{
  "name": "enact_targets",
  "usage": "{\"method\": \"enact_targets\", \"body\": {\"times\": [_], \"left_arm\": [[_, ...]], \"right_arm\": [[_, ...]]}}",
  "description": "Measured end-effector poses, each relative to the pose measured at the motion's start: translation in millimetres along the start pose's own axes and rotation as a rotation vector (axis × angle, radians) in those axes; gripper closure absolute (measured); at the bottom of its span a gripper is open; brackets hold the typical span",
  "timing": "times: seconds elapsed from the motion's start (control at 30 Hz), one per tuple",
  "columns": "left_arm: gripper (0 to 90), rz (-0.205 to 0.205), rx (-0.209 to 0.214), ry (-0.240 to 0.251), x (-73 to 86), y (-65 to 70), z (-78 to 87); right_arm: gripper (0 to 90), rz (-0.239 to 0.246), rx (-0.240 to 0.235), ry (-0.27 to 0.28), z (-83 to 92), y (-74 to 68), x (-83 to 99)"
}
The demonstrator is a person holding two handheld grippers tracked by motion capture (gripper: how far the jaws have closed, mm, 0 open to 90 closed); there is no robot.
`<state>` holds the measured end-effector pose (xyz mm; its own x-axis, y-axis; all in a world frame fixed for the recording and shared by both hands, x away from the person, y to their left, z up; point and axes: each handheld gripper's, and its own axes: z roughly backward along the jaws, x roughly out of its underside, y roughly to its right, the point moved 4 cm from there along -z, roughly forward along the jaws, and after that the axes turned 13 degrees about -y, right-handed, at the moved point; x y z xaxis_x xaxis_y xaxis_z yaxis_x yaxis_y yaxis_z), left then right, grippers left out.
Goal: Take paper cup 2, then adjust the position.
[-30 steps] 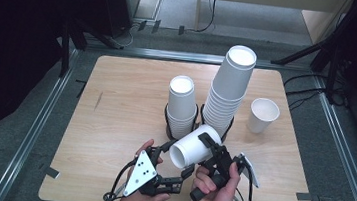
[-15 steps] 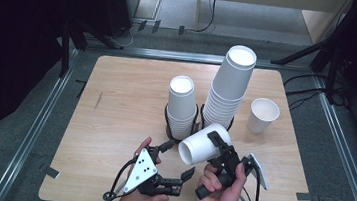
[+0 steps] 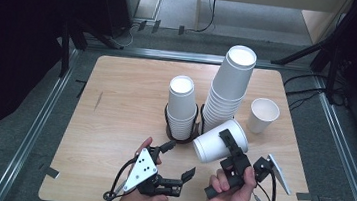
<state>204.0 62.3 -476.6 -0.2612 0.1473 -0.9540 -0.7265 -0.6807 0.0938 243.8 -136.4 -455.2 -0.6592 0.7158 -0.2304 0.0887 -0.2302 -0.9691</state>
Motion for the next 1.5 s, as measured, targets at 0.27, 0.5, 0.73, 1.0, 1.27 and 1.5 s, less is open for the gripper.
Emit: {"method": "enact_targets", "body": {"times": [0.27, 0.5, 0.73, 1.0, 1.27, 1.5], "left_arm": [[9.9, 0.003, -0.001, -0.013, 0.7, -0.2, -1.4], [9.9, 0.013, 0.003, -0.009, -0.5, -1.2, 0.1], [9.9, 0.018, 0.0, -0.014, 0.4, -3.5, 0.2], [9.9, 0.026, -0.005, -0.009, -0.3, -6.7, 1.1], [9.9, 0.032, -0.013, -0.004, -0.7, -9.2, 1.1], [11.2, 0.053, -0.077, -0.025, -0.2, -22.9, 2.9]], "right_arm": [[13.5, 0.217, 0.049, 0.054, 7.8, -17.1, -4.2], [13.6, 0.386, 0.125, 0.127, 14.6, -28.5, -4.5], [13.6, 0.549, 0.178, 0.174, 17.6, -37.7, -2.6], [13.4, 0.705, 0.231, 0.223, 19.2, -42.1, -3.4], [13.4, 0.793, 0.262, 0.256, 25.3, -44.4, -12.9], [13.3, 0.907, 0.315, 0.263, 31.9, -40.6, -22.3]]}}
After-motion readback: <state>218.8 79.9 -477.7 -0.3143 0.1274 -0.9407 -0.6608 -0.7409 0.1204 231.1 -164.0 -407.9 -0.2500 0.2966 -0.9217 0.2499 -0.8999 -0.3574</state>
